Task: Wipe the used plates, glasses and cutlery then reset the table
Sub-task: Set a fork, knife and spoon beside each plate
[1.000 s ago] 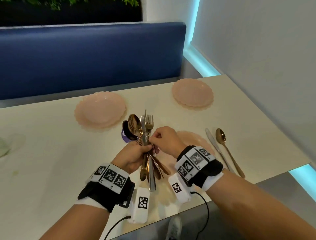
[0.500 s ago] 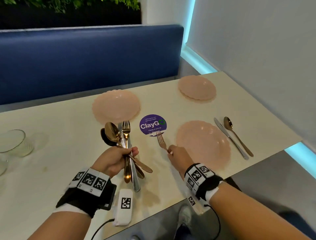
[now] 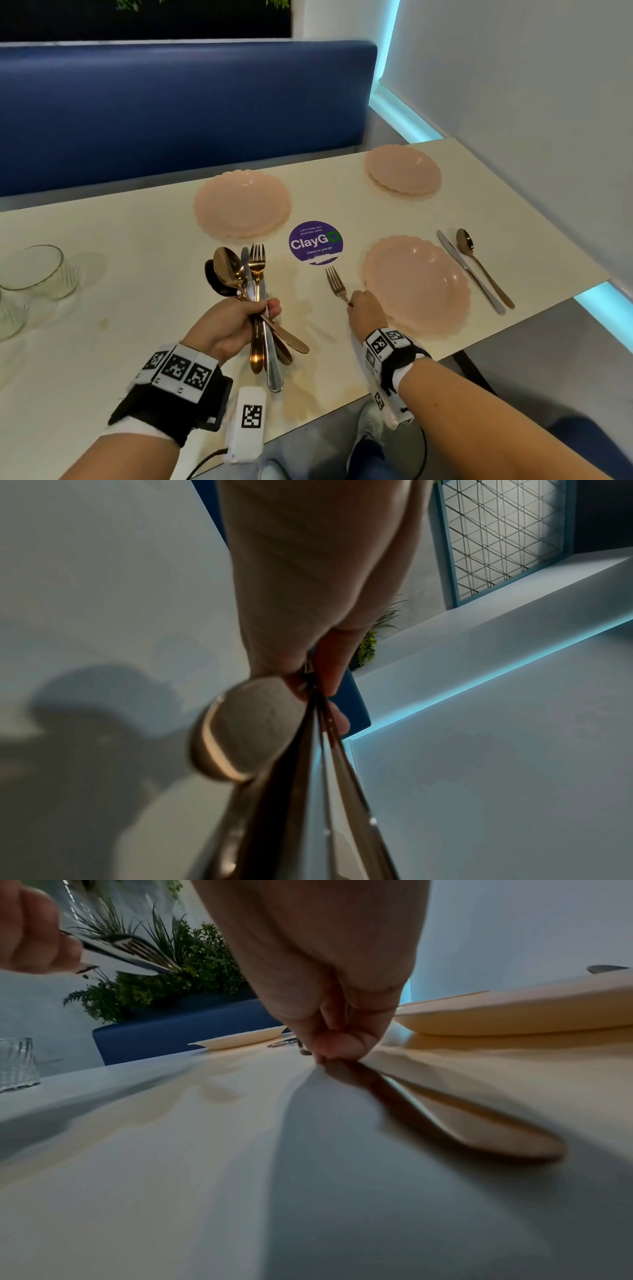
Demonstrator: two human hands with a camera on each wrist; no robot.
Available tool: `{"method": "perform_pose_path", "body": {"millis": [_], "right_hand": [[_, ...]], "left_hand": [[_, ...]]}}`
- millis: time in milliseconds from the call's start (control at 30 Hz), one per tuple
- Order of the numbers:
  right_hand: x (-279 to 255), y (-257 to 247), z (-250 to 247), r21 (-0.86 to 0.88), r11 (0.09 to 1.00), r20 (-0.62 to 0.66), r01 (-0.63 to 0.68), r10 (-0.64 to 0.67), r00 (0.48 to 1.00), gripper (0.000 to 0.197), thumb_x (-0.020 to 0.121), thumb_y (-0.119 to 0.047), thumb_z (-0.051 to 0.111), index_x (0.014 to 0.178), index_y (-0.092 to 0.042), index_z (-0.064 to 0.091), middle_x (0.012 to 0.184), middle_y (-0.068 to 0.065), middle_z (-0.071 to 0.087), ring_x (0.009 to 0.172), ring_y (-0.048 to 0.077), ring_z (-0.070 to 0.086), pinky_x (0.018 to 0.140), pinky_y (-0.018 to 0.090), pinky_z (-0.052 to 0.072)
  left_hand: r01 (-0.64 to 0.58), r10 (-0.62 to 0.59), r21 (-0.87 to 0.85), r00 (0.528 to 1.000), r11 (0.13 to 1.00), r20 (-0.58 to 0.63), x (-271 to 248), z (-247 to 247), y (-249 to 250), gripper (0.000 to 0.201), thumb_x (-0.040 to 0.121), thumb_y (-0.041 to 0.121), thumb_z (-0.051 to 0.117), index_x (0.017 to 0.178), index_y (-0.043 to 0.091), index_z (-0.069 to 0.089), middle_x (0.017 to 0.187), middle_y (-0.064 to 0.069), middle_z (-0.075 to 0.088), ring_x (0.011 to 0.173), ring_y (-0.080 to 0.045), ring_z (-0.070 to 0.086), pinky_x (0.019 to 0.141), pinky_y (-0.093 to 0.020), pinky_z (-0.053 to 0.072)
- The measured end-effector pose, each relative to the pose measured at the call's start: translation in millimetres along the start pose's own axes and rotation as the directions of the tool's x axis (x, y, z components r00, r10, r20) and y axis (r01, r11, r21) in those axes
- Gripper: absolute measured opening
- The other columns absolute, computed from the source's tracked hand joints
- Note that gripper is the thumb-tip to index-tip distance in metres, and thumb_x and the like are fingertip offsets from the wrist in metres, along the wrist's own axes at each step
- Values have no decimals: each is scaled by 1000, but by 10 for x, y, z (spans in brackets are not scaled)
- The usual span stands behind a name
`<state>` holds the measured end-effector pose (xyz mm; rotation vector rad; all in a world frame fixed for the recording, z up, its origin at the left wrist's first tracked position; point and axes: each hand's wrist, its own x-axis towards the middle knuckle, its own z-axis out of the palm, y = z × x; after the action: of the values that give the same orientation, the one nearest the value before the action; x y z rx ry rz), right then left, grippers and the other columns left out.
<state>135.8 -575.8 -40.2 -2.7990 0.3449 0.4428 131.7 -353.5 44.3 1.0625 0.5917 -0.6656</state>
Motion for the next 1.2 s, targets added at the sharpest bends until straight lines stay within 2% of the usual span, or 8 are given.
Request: {"method": "perform_pose_path", "body": {"millis": [167,367,567,667,800,967,1067,1200], "right_hand": [[51,16,-3,24,1000,-2,-5,5,1000,21,97,-12,45,113,0,53,119,17,53,108,31,55,88,34,42],[-60,-127,-293,77,993,-28,85,-84,996,26,97,-9,41,120,0,50,124,18,48,114,31,48,90,30,39],[-226,-674,-766,300,859,-230,415,-357,905,14,88,-10,57,95,-3,66,76,8,60,69,20,52,67,26,39],[-395,-955,-882,334,735,-232,590,-543,807,11,88,-10,61,93,-6,69,77,4,58,65,11,48,65,22,40],[-435,-1142,-848,239,535,-8,810,-834,552,20,85,-2,61,101,-6,72,100,10,62,82,16,57,76,21,46],[-172,-1204,-855,61,356,16,932,-934,356,20,81,-1,60,98,-3,70,110,14,65,97,33,58,83,38,47],[24,-1321,-922,-8,229,85,973,-970,229,14,79,-9,67,92,-6,69,104,10,67,90,28,58,75,30,44],[213,-1510,-977,9,60,137,998,-989,59,16,71,-11,72,86,-8,67,91,6,67,88,16,50,68,21,38]], "left_hand": [[22,-21,-35,999,999,32,4,11,-4,16,95,-2,39,96,-2,55,94,-14,63,84,-21,62,51,-30,58],[14,-10,-67,997,998,71,-21,14,19,26,96,-2,38,120,-6,47,93,-15,66,84,-20,64,54,-29,59],[-50,57,-88,995,995,81,-67,-32,92,27,94,-6,37,120,-7,44,89,-15,69,67,-18,73,56,-29,59],[-87,94,-71,989,994,112,-99,-76,153,20,95,-5,36,109,-9,50,89,-14,69,71,-17,72,63,-31,59],[-131,140,-71,981,989,135,-142,-137,265,18,92,-7,38,86,-10,54,63,-18,65,56,-22,67,58,-36,60],[-143,151,-96,986,985,77,-56,-201,444,18,92,-5,38,85,-9,55,61,-17,61,53,-22,64,59,-36,60],[-149,152,-76,988,986,34,-30,-219,557,23,93,-5,35,82,-6,55,55,-12,60,45,-16,61,46,-25,54],[-126,127,-26,992,992,17,13,-316,707,22,92,-5,35,88,-6,57,64,-15,60,52,-18,62,51,-27,55]]}}
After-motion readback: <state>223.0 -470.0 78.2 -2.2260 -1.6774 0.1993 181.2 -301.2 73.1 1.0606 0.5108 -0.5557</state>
